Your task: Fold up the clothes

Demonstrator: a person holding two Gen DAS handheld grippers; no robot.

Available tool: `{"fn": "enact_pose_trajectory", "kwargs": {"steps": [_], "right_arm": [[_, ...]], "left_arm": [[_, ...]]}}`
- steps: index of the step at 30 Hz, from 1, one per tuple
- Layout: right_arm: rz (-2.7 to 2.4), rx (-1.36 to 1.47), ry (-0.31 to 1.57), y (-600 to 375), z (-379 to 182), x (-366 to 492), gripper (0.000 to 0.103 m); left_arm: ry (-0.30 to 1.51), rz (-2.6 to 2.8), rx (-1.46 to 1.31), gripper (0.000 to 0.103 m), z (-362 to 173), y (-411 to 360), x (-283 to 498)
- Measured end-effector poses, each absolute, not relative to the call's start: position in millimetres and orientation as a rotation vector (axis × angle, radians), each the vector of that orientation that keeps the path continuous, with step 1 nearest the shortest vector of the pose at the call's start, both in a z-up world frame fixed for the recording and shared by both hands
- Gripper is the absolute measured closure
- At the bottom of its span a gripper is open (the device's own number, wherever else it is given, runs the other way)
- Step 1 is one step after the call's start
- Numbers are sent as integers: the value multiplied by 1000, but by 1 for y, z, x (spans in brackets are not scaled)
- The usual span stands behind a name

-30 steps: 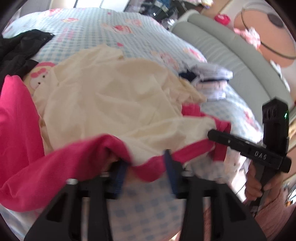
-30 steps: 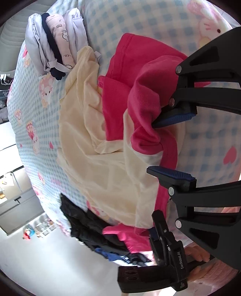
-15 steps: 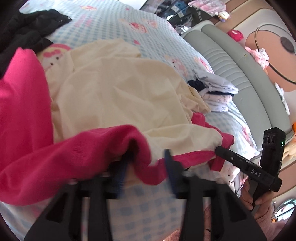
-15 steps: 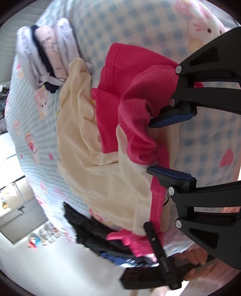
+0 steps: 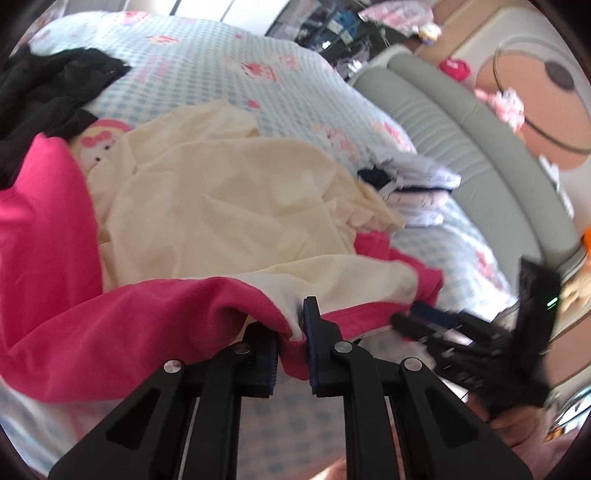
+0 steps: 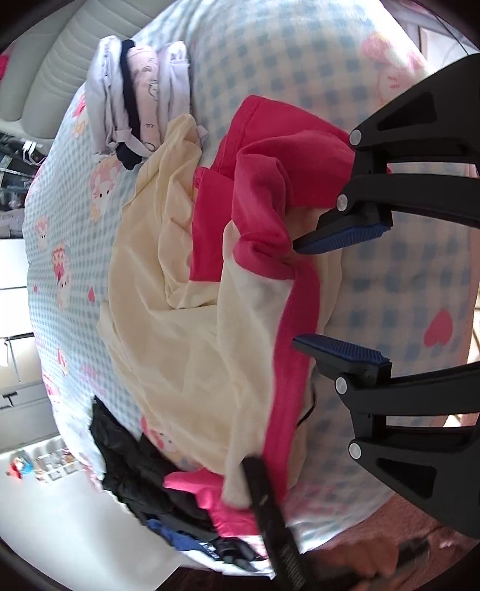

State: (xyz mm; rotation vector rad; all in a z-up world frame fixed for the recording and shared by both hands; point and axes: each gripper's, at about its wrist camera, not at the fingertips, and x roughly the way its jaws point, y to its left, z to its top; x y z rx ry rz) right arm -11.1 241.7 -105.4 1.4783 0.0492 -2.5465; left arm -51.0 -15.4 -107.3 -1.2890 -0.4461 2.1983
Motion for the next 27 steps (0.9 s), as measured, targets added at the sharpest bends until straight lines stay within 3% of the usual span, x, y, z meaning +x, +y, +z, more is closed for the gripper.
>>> {"fn": "enact_pose_trajectory", "kwargs": {"steps": [6, 15, 21, 25, 27], "right_arm": [[-2423, 1530, -71, 245, -124, -8, 51], [-2374, 1366, -518, 277, -115, -7, 51], [-2460, 1368, -383, 268, -110, -14, 53], [-2453, 1412, -325, 261, -123, -21, 55], [-2445, 1435, -295, 259, -131, -23, 55]], "left_arm": [[-573, 2163, -1256, 90, -91, -33, -45], [-544, 2135, -1321, 90, -102, -38, -34], [-416, 2098, -1408, 86, -117, -24, -28], [-306, 2050, -1408, 51, -118, -10, -19], [-212, 2078, -1381, 51, -116, -4, -12]]}}
